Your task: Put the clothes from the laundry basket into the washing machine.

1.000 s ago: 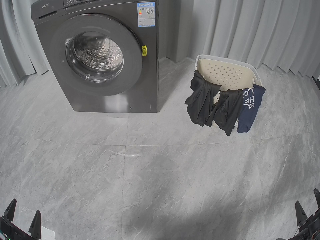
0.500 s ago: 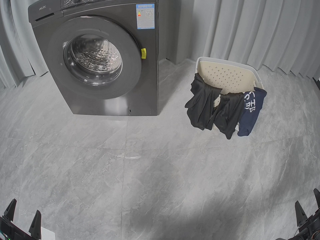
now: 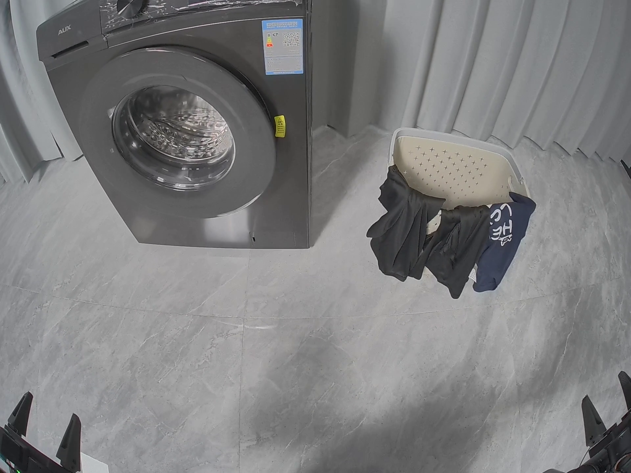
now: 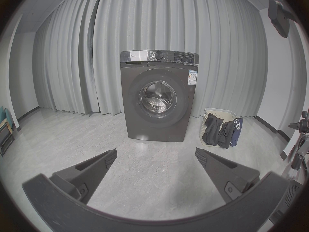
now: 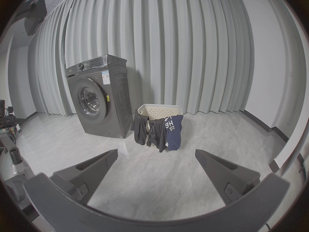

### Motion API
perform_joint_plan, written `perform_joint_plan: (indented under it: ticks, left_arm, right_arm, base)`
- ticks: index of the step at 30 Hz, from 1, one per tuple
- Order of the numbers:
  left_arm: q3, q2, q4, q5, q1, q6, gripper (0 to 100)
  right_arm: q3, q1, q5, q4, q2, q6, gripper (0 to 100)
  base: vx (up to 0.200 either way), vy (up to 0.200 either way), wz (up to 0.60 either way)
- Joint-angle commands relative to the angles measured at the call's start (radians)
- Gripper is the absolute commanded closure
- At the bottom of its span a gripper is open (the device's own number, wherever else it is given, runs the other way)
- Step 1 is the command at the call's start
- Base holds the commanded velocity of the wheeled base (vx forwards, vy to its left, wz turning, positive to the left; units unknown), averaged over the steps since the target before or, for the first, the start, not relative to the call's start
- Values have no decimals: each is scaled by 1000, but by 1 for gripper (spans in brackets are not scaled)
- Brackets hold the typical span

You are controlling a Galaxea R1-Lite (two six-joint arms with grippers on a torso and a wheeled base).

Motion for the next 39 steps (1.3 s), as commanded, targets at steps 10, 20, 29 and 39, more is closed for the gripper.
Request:
perform_joint_plan:
  ticks: [10, 20, 29, 39]
  left_arm:
    - [18, -12, 0, 0, 0, -1, 0]
    - [18, -13, 0, 0, 0, 0, 0]
    - [18, -13, 0, 0, -1, -1, 0]
    - [18, -13, 0, 0, -1, -1, 0]
  right_arm:
    - [18, 1, 1, 1, -12, 0, 0]
    - [18, 2, 1, -1, -12, 0, 0]
    - [18, 2, 1, -1, -12, 0, 0]
    - [18, 2, 1, -1, -12, 0, 0]
  base:
    - [0, -200, 0]
    - [0, -200, 0]
    - [0, -200, 0]
    - [0, -200, 0]
